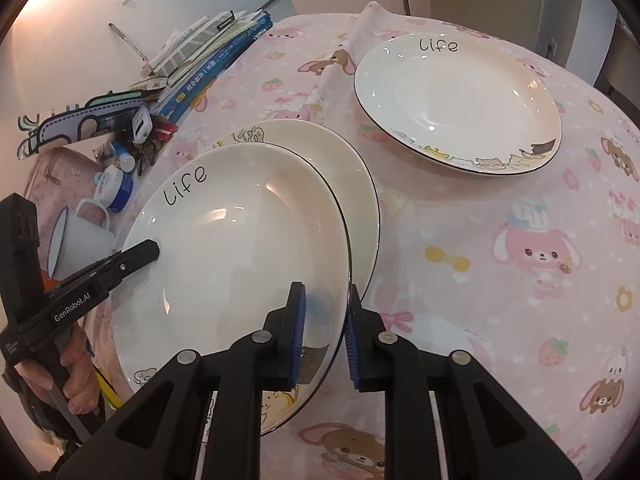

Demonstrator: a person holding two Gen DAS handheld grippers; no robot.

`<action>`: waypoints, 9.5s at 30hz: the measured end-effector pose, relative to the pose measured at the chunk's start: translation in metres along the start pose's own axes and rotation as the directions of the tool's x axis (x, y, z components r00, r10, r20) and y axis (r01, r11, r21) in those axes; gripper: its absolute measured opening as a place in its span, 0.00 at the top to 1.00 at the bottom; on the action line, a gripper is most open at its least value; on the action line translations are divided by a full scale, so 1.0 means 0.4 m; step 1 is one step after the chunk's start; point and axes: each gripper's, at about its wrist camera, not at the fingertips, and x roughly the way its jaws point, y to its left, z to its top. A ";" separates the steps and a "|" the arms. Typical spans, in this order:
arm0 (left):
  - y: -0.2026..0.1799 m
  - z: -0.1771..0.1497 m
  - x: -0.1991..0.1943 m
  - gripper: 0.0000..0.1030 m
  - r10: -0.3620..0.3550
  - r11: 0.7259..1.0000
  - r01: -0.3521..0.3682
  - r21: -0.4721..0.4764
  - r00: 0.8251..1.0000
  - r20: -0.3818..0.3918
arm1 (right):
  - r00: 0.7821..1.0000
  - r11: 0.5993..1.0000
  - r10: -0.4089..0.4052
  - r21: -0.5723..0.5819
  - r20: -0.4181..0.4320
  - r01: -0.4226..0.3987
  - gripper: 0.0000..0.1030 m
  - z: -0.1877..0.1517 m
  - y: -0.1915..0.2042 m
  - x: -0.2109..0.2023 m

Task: Organize plates and bowls
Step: 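Lift the 'Life' plate with both grippers and lower it onto the cartoon-rimmed plate, then open both grippers and release the stacked plate, then withdraw both tools up from the plate stack, then move both tools to another white 'Life' plate rim and close both grippers, then lift the second 'Life' plate with both grippers and tilt it up, then carry the 'Life' plate with both grippers over the plate stack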

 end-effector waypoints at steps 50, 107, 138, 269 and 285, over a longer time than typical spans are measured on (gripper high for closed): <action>-0.060 0.001 -0.046 0.67 0.079 0.983 -0.086 0.163 0.996 0.052 | 0.983 0.979 -0.167 -0.107 0.072 0.174 0.81 -0.013 0.025 -0.014; -0.569 0.247 -0.151 0.18 -0.189 0.929 0.061 0.365 0.926 0.326 | 0.760 0.961 -0.262 0.234 0.595 0.149 0.32 0.097 -0.284 -0.493; -0.412 0.425 0.392 0.48 -0.031 0.986 0.050 0.157 0.992 -0.123 | 0.982 0.936 -0.103 0.348 0.161 0.042 0.52 0.279 -0.504 -0.080; -0.097 0.069 -0.197 0.84 -0.151 0.987 0.146 0.068 0.986 0.076 | 0.951 0.956 0.268 0.077 0.155 -0.282 0.85 0.042 -0.056 -0.187; -0.054 -0.024 -0.103 0.83 -0.105 0.993 0.106 0.058 0.994 -0.028 | 0.973 0.970 0.228 0.079 0.026 -0.230 0.83 -0.045 -0.045 -0.092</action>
